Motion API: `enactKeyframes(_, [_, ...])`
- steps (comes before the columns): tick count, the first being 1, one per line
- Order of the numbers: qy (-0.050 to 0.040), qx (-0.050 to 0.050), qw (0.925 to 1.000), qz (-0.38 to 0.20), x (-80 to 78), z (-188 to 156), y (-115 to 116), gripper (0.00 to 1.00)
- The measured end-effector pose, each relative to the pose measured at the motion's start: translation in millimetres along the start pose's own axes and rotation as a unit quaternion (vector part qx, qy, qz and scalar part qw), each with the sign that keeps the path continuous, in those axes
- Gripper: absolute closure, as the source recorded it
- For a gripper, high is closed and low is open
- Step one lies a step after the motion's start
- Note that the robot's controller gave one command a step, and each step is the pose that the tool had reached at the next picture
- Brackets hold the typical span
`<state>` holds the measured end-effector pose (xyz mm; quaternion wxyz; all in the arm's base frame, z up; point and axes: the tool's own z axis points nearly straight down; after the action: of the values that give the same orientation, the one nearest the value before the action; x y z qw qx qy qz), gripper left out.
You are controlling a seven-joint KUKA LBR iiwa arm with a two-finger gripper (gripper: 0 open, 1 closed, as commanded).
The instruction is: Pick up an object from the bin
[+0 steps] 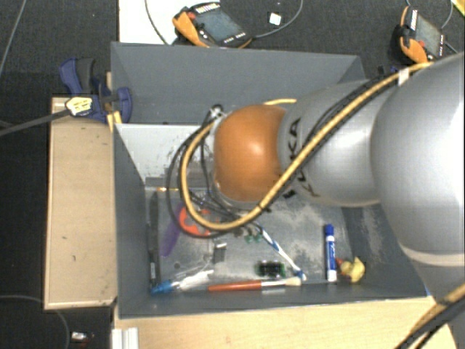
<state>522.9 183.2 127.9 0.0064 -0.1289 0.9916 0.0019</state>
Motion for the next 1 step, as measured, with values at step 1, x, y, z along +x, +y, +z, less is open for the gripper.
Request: enactKeyframes(1, [-0.0065,0.000,0.9993,0.036,-46.2,55.3,-70.6,0.00])
